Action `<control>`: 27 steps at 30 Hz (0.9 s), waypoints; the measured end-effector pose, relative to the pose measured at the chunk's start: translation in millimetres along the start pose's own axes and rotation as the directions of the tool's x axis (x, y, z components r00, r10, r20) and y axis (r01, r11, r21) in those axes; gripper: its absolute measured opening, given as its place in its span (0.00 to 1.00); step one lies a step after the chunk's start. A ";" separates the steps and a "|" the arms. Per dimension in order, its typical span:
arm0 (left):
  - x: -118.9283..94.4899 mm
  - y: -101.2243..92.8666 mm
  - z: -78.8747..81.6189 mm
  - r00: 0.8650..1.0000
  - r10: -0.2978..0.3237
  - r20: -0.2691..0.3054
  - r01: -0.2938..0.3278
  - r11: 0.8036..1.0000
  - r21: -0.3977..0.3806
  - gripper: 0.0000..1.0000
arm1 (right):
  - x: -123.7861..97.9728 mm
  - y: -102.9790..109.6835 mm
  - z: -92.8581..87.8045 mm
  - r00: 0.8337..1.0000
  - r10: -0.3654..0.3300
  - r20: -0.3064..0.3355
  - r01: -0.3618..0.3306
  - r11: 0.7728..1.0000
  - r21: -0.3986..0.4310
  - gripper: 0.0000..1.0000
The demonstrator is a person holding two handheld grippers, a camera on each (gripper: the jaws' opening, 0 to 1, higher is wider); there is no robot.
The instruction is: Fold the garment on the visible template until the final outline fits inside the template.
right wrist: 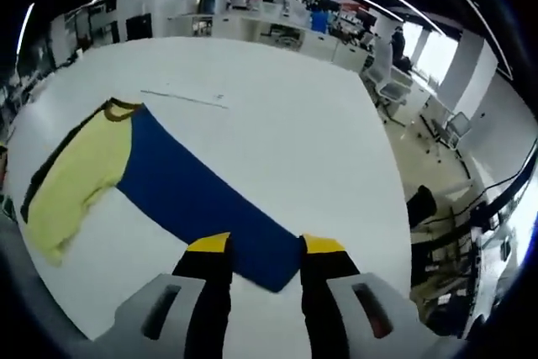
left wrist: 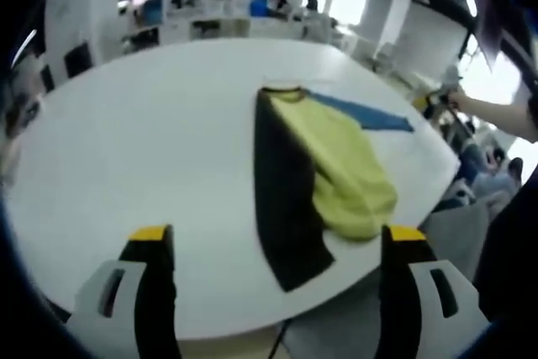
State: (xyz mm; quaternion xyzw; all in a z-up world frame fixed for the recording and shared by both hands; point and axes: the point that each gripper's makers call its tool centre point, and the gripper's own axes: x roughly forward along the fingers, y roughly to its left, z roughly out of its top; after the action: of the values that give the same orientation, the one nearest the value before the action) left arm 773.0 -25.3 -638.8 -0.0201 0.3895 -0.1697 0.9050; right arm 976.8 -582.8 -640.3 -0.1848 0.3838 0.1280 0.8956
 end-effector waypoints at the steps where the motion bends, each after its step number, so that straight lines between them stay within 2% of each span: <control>1: -0.3 -0.2 0.3 1.000 -0.002 0.003 0.002 1.000 0.001 0.98 | -4.6 3.5 2.7 1.000 0.004 0.010 -0.004 1.000 -0.011 0.35; 3: -0.7 -0.2 0.5 1.000 -0.004 0.005 0.004 1.000 0.011 0.98 | -14.6 8.9 7.6 1.000 0.008 0.026 -0.008 1.000 -0.013 0.34; 5: -1.9 2.1 -2.4 1.000 0.014 -0.015 -0.013 0.997 0.075 0.98 | -23.0 14.2 13.0 0.999 0.011 0.049 -0.011 1.000 -0.009 0.35; 7: -2.4 -0.3 -3.3 1.000 0.014 -0.019 -0.012 0.995 0.103 0.98 | -32.9 22.1 19.6 0.997 0.019 0.076 -0.019 1.000 -0.004 0.37; 14: -6.5 -2.5 0.2 1.000 -0.006 0.019 0.004 0.995 0.097 0.99 | -58.9 51.4 35.5 0.991 0.051 0.128 -0.049 0.999 -0.017 0.41; 16: -7.7 0.9 2.6 0.999 0.001 0.038 -0.004 0.997 0.083 0.99 | -56.4 50.8 35.2 0.989 0.059 0.134 -0.057 0.998 -0.020 0.41; 21: -14.5 5.9 17.4 0.997 0.011 0.072 -0.015 0.998 0.054 0.98 | -61.6 71.4 34.8 0.982 0.094 0.165 -0.090 0.995 -0.034 0.43; 27: -21.8 8.5 31.0 0.993 0.005 0.117 -0.012 0.998 0.057 0.99 | -82.4 96.4 21.7 0.968 0.125 0.216 -0.143 0.987 0.072 0.53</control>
State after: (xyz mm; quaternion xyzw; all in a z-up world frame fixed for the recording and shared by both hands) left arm 783.7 -13.3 -603.4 -0.0025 0.3308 -0.1754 0.9273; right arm 899.5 -494.0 -588.3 -0.1046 0.3034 0.1904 0.9278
